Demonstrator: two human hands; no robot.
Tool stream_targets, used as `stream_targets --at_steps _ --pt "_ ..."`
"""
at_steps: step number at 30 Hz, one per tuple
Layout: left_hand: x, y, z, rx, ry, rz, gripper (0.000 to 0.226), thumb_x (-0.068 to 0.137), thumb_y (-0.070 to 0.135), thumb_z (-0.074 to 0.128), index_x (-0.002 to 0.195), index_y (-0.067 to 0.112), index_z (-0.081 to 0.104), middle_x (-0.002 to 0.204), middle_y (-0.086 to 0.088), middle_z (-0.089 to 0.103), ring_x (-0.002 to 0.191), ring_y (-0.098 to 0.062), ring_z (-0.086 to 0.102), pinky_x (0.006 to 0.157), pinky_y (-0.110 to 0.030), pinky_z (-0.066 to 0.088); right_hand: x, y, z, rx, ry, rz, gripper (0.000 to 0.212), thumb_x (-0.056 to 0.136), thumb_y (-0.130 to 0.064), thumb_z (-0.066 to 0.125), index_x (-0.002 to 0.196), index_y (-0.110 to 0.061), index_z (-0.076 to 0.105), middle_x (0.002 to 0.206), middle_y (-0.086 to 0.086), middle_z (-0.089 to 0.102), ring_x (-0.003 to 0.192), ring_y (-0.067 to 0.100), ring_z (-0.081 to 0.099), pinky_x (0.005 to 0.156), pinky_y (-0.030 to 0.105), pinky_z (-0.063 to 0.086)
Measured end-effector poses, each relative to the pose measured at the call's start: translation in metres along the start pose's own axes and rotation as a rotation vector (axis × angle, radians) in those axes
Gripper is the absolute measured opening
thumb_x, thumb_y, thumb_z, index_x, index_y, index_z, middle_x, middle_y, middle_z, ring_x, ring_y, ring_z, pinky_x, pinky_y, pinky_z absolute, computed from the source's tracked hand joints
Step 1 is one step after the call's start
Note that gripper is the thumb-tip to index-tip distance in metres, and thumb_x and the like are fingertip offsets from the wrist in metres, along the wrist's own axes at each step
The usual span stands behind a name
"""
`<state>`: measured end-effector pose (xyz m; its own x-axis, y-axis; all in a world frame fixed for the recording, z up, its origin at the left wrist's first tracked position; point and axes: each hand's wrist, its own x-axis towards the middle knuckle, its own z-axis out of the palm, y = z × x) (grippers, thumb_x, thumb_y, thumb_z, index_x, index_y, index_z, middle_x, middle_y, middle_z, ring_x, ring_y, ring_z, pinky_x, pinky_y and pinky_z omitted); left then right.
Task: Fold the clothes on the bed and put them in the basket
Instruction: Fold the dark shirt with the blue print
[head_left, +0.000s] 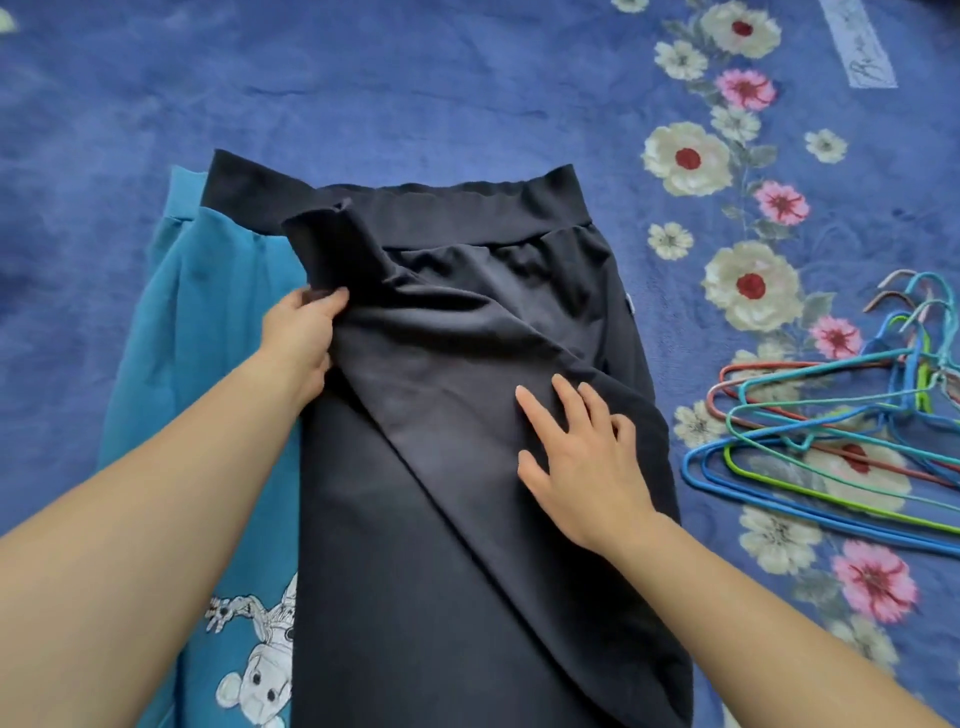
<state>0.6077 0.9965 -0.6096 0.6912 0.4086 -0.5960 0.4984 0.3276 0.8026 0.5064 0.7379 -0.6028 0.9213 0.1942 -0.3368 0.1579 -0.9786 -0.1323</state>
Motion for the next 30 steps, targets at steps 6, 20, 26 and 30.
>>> stream_targets --at_steps 6,20,26,30 --pt "-0.026 0.001 -0.045 0.472 0.119 0.345 0.033 0.089 0.012 0.062 0.122 0.019 0.059 0.105 0.004 0.063 0.083 -0.009 0.059 0.076 -0.025 0.049 0.018 -0.046 0.001 -0.026 -0.08 -0.166 0.064 0.09 -0.047 0.031 0.151 -0.027 0.032 0.157 0.01 0.031 0.144 0.036 0.03 0.107 0.055 0.034" --pt "-0.019 0.016 -0.174 0.463 0.123 0.052 0.021 0.09 0.041 0.065 0.088 0.021 0.067 0.082 0.012 0.07 0.063 0.001 0.065 0.054 -0.013 0.049 0.106 -0.146 -0.006 -0.149 -0.361 -0.309 0.078 0.094 -0.066 0.03 0.152 -0.039 -0.015 0.162 0.003 -0.02 0.149 0.027 -0.018 0.12 0.052 -0.005" --pt "-0.021 0.028 -0.193 0.302 0.678 0.23 0.041 0.102 0.04 0.041 0.078 0.011 0.057 0.074 0.002 0.049 0.069 -0.014 0.044 0.062 -0.027 0.037 0.107 -0.154 -0.012 -0.204 -0.422 -0.256 0.081 0.093 -0.066 0.033 0.152 -0.039 -0.016 0.161 0.003 -0.022 0.149 0.027 -0.018 0.12 0.053 -0.003" --pt "-0.047 0.068 -0.245 -0.174 0.984 0.392 0.028 0.104 0.032 0.04 0.084 0.018 0.055 0.08 0.014 0.056 0.064 0.005 0.054 0.066 -0.007 0.042 0.111 -0.153 -0.018 -0.206 -0.441 -0.237 0.083 0.093 -0.063 0.04 0.152 -0.04 -0.012 0.163 0.003 -0.017 0.15 0.027 -0.012 0.12 0.052 0.002"
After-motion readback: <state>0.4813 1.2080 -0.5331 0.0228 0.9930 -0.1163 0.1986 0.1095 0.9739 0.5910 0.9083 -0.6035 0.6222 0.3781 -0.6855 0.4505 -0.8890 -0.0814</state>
